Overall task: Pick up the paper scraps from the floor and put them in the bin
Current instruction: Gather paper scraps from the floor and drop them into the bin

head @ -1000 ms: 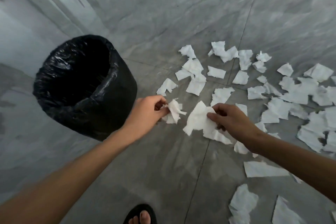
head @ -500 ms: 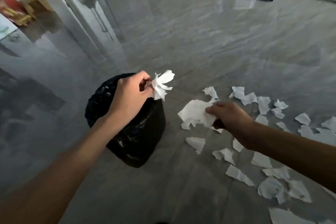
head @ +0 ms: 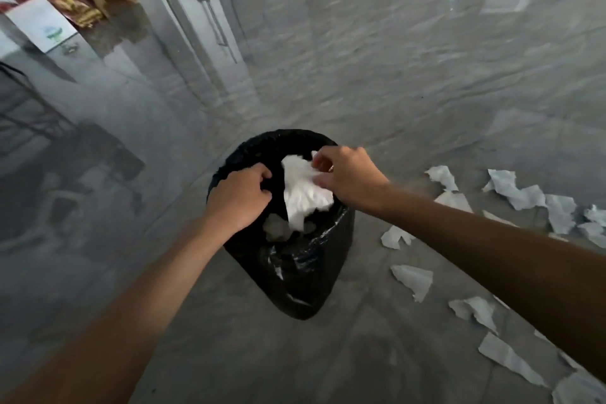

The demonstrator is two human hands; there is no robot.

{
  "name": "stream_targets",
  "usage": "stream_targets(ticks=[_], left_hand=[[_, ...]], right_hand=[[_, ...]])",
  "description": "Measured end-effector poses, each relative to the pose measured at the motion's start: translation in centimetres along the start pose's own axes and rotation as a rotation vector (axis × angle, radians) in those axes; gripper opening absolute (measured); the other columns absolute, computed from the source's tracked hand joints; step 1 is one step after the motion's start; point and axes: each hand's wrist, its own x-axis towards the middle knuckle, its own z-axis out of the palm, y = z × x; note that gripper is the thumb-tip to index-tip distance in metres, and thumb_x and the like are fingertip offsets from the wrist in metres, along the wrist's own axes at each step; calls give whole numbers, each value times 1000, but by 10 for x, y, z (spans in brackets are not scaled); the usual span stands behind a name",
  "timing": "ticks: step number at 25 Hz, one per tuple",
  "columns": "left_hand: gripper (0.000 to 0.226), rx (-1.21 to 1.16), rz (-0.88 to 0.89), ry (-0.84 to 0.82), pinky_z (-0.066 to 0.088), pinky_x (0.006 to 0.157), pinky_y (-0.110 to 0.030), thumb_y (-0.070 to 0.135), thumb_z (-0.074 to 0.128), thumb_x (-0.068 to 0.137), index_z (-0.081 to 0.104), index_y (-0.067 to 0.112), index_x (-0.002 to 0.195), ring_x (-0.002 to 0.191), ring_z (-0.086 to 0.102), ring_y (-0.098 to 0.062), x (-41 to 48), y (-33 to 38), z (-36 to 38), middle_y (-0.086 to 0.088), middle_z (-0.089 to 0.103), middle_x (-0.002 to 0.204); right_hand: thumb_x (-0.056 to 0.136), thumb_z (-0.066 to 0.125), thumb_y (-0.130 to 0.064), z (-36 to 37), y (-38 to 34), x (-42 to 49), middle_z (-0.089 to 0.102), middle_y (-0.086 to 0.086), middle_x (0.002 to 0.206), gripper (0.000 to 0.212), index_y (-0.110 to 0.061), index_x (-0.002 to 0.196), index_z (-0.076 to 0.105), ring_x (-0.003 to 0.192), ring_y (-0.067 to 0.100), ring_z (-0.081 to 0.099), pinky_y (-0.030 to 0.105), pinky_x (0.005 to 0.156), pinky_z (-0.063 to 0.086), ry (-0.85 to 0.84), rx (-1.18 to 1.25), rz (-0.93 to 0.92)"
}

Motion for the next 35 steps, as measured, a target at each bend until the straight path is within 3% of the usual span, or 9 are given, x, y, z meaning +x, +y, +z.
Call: stream_targets(ticks=[3,6,13,17,22,25,27,31,35], left_hand=[[35,-127,91,137,53,84,-40,16,55,84,58,26,118,104,62,-20,-11,29,-11,3,65,120],[30,-212,285,106,54,80,-35,17,56,86,58,26,115,99,61,-14,-35,91,-7,6,63,114],[33,-64,800,-426,44,76,-26,21,61,82,59,20,115,91,59,-16,-86,252,50,-2,65,116],[42,329,1100,-593,46,90,-32,27,60,84,50,18,125,108,57,-25,-111,282,99,-7,59,126],[52,497,1073,-707,45,86,-34,38,62,84,44,23,131,114,55,-30,-122,267,174,-7,52,130],[59,504,1084,-660,47,84,-39,45,63,83,40,27,134,115,55,-31,-132,262,218,-6,48,132],[58,491,1055,-619,48,84,-43,44,64,84,40,26,134,112,57,-33,-144,269,247,-9,47,131],[22,403,1056,-526,51,74,-44,25,56,91,50,14,109,97,62,-35,-161,265,279,-12,56,111],[12,178,1026,-433,49,72,-40,25,61,87,60,12,89,91,61,-29,-163,251,274,-7,63,96]], right_hand=[[77,69,-17,-18,13,-11,71,3,100,35,-18,112,67,88,14,64,10,72,39,7,-27,-52],[78,70,-22,-70,40,-57,70,-10,89,25,-26,102,69,73,-4,60,0,62,37,-59,-109,-26],[78,72,-22,-128,150,-249,69,-12,84,19,-29,96,69,72,-1,62,2,63,41,-319,-194,293],[76,74,-33,-79,207,-355,65,-7,108,31,-31,105,65,80,2,55,14,72,42,-437,-130,467],[75,68,-34,-9,242,-418,48,-5,127,46,-33,118,52,108,19,56,32,80,45,-560,-318,315],[85,54,-27,9,253,-430,55,4,119,23,-22,107,55,109,25,56,36,82,44,-544,-371,165],[85,57,-23,7,260,-434,62,7,108,18,-16,101,60,104,26,59,34,82,44,-446,-227,239],[77,70,-19,-18,287,-433,67,5,90,28,-20,103,60,83,27,65,29,67,43,150,-75,624],[81,67,-21,-13,302,-428,67,5,103,22,-19,102,61,91,28,64,32,69,46,82,-173,691]])
